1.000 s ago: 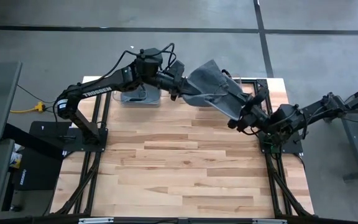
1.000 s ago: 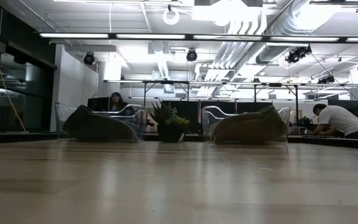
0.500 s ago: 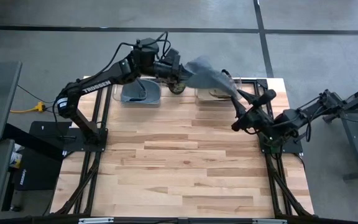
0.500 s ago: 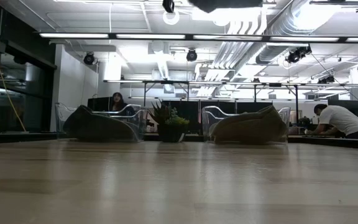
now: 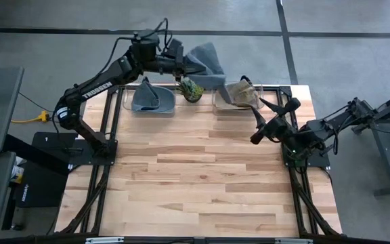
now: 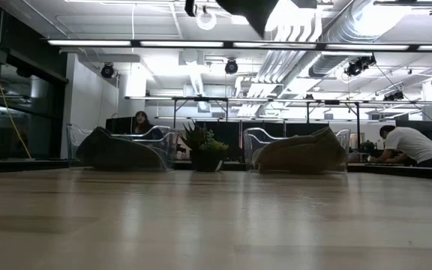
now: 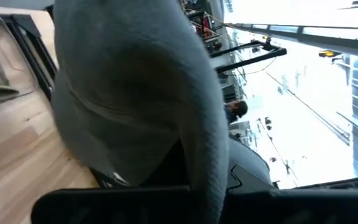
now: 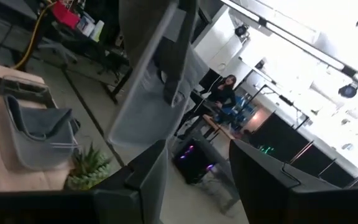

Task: Pick & Place hat
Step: Put the gray cap into the left transparent bin

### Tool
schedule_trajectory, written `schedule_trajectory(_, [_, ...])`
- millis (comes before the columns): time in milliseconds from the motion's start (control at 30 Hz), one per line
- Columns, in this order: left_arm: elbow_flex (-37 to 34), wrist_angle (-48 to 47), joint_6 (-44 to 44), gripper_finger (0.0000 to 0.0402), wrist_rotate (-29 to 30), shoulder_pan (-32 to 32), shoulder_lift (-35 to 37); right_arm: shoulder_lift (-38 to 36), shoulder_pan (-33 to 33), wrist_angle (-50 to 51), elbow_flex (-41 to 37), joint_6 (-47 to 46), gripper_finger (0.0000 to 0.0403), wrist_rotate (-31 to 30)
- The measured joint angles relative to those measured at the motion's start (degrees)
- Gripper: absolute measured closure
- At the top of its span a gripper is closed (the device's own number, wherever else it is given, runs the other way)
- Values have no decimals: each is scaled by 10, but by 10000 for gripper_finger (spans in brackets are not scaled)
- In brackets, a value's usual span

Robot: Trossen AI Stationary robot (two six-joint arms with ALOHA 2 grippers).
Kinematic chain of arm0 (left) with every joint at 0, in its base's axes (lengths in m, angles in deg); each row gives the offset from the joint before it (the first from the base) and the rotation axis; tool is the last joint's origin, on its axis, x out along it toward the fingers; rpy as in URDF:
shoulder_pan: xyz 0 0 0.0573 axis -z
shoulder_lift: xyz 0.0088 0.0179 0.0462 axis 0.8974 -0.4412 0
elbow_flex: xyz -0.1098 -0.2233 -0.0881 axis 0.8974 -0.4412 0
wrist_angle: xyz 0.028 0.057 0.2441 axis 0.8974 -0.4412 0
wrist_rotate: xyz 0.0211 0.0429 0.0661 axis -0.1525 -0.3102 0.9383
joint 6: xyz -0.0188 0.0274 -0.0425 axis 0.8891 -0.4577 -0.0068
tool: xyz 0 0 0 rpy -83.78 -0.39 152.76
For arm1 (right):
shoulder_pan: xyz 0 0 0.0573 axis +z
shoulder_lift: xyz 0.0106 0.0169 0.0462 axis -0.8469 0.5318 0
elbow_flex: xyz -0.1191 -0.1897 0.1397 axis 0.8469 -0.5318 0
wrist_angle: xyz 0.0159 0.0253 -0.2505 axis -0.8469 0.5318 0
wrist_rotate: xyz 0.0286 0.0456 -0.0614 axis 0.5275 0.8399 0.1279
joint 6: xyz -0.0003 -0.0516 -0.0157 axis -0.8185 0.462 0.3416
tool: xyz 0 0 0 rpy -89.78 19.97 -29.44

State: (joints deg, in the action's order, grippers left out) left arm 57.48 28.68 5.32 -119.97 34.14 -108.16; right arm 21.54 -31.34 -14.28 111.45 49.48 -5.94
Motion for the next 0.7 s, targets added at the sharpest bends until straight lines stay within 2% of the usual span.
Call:
schedule_trajectory(200, [0,-72,-61,401,-3,-30,34,0,-18,77,0,-120,235,28])
schedule_trajectory(400, [1,-169,-171,401,0,-70,67,2,-40,162,0,-224,235,64])
schedule_trajectory(700, [1,-290,-337,401,-18,-141,76,2,-81,195,0,-291,235,124])
